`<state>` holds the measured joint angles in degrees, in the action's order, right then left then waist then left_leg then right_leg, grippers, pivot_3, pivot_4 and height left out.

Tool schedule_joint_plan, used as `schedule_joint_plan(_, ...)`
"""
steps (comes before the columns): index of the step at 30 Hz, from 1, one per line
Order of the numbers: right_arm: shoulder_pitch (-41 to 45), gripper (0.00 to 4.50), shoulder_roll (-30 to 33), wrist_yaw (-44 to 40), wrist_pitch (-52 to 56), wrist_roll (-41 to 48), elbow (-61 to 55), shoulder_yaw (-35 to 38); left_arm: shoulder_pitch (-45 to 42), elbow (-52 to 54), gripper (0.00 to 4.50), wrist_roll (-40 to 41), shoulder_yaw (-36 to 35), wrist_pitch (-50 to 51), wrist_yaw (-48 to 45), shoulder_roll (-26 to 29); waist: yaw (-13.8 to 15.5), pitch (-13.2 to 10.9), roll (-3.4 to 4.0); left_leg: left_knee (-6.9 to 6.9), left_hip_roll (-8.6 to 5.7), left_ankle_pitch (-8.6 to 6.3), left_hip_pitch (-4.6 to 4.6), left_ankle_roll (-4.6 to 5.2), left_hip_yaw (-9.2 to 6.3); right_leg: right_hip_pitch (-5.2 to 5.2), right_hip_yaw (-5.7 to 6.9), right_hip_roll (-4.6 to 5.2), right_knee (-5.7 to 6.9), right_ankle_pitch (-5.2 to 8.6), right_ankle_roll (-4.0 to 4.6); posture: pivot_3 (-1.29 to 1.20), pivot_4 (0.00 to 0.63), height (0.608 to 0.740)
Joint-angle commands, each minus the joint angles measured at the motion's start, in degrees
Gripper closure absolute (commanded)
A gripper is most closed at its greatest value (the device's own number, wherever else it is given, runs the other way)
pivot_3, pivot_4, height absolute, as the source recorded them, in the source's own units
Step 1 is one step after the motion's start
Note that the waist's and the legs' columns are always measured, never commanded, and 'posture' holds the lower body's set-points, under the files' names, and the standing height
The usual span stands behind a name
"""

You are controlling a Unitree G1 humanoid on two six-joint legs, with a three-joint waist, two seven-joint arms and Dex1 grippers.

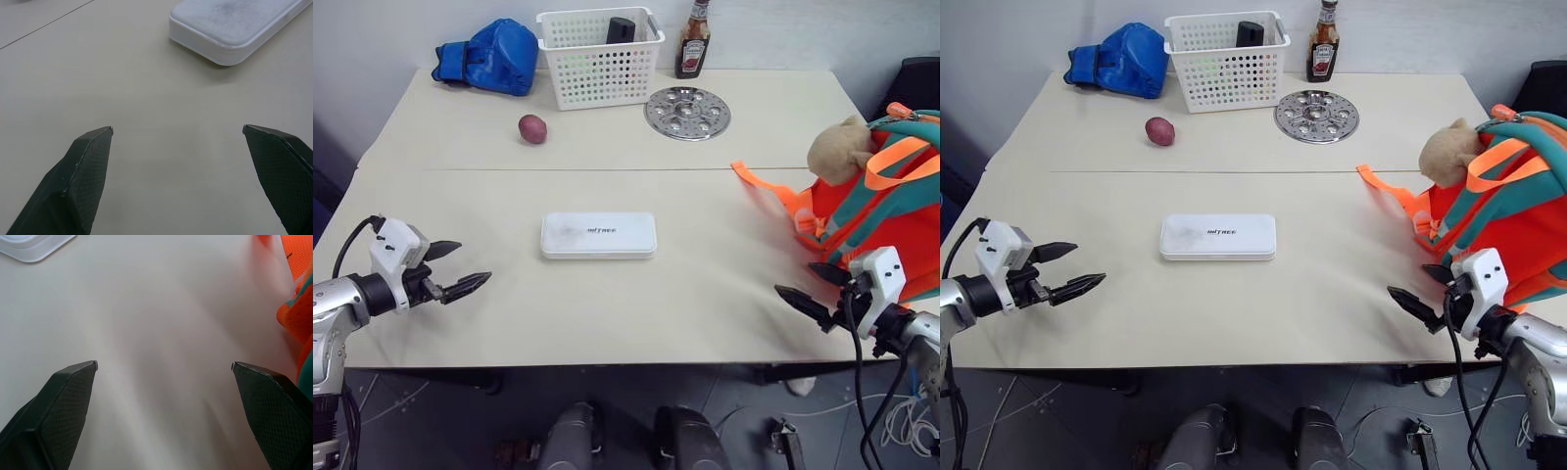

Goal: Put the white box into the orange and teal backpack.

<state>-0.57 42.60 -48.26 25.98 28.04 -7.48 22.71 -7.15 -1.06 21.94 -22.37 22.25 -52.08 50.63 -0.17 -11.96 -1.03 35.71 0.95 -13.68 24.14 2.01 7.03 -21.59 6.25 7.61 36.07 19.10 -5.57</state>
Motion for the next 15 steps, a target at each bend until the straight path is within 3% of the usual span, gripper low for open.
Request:
schedule_joint_plan(1,0.5,0.01,0.6,-0.1,-1.1,-0.3,-0.5,0.1,0.7,1.2,0.03,0.6,-2.0,-1.7,-0.3,0.5,0.0,0.0,0.00,0.00,0.00,0.00,0.00,0.00,0.00,0.00,0.00,0.00,0.00,0.00,0.00,0.00,0.150,0.740)
schedule_joint_plan(15,1.4,0.01,0.4,0.3,-0.3,-0.3,-2.4,-2.1,0.5,1.7,0.03,1.2,-1.8,1.2,2.0,0.4,0.0,0.0,0.00,0.03,0.00,0.10,-0.01,0.16,0.00,0.00,0.00,0.00,0.06,0.00,0.00,0.00,0.150,0.740)
